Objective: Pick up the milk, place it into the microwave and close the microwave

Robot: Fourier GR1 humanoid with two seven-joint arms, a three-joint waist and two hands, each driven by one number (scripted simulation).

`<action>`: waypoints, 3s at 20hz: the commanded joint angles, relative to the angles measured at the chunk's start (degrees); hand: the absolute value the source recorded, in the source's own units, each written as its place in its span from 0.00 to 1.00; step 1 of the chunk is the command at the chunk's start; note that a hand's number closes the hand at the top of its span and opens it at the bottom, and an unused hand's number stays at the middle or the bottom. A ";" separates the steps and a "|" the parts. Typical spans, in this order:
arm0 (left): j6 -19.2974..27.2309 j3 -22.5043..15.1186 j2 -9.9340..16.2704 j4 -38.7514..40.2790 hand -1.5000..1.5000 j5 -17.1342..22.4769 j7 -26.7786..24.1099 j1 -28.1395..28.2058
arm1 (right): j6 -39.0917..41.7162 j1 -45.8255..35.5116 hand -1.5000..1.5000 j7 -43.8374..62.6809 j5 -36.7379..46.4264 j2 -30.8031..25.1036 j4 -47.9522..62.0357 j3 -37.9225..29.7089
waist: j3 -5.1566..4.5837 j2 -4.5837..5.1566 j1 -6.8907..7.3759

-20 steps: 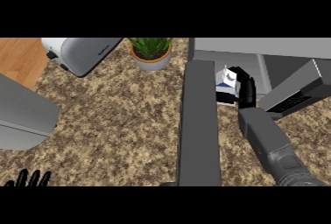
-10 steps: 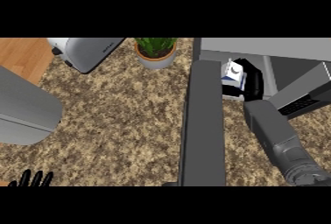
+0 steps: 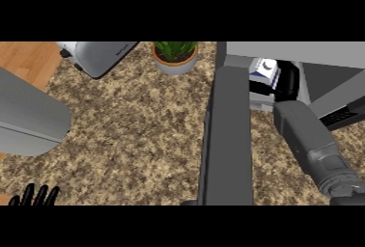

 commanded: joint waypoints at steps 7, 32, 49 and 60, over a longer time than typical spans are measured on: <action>-0.51 1.87 1.32 1.31 0.00 1.01 0.57 -1.72 | -12.39 -2.47 1.00 -0.11 1.14 -1.22 1.32 -1.30 | 0.00 0.50 1.43; 0.04 0.53 0.42 5.23 0.00 -1.80 -0.01 -7.91 | -9.34 -3.26 0.00 14.59 14.66 3.98 9.17 11.07 | 0.09 1.02 2.99; -0.89 1.41 1.12 4.22 0.00 -2.10 -1.12 -4.09 | 15.30 3.85 0.00 0.24 1.24 5.68 1.06 -1.72 | 0.06 -1.05 -2.18; 1.76 -1.00 -1.73 2.68 0.00 -4.11 0.88 -3.25 | 22.68 12.89 0.00 -11.55 -0.02 7.76 1.89 -3.38 | -0.13 -2.05 -4.58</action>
